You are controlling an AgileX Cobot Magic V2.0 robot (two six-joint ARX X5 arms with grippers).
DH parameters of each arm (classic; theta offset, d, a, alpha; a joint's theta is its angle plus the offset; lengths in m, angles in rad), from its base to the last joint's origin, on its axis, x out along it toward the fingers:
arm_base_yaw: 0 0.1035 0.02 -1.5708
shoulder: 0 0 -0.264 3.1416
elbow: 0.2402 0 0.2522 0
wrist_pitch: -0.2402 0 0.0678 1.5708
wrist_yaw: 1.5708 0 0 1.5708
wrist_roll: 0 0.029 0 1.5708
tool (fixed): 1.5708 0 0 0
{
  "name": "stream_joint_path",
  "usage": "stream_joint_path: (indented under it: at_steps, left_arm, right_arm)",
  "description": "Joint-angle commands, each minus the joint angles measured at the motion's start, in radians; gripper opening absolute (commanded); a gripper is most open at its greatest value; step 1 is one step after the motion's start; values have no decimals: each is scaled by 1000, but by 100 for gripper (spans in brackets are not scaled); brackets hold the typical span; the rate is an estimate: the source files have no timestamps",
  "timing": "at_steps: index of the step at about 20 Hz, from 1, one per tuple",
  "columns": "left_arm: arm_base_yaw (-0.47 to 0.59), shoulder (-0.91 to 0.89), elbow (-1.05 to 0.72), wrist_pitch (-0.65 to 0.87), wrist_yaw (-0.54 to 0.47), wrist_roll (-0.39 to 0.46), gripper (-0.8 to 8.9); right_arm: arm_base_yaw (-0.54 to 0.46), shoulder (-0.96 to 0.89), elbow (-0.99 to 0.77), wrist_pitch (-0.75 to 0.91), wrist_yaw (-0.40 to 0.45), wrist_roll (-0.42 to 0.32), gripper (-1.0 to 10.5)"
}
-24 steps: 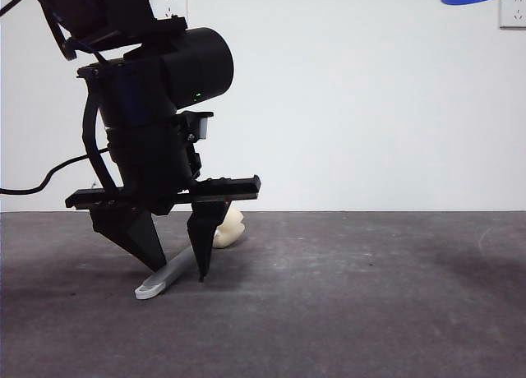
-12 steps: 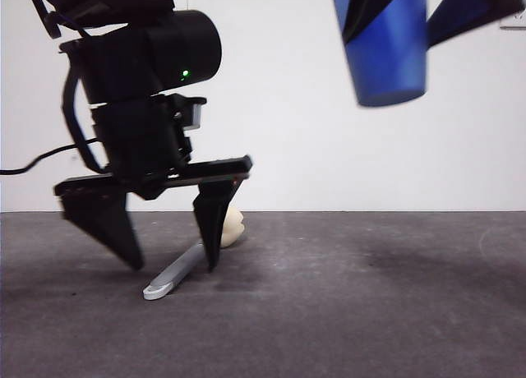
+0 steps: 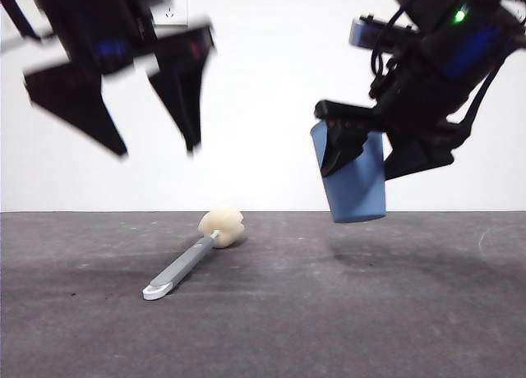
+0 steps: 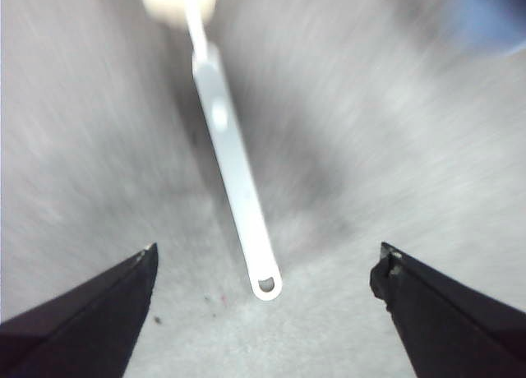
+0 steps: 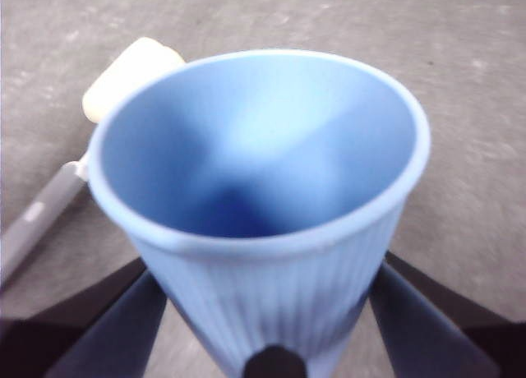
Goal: Pick up the cup brush,pick up the cup,insert the brush into the cup,clean the cup,put the cup brush back,put the cup back to the fixed position on the table
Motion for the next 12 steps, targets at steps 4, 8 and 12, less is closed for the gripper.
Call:
stream_joint_path:
  at_steps: [4, 8, 12]
  left_arm:
    - [2, -270, -7, -82, 2, 32, 448]
    - [2, -434, -7, -105, 6, 28, 448]
    - [2, -526, -7, -109, 27, 21, 448]
  right_arm:
    - [-7, 56, -84, 233, -2, -56, -17]
    - [-43, 57, -188, 375, -10, -56, -17]
    - [-92, 80, -228, 463, -74, -56, -17]
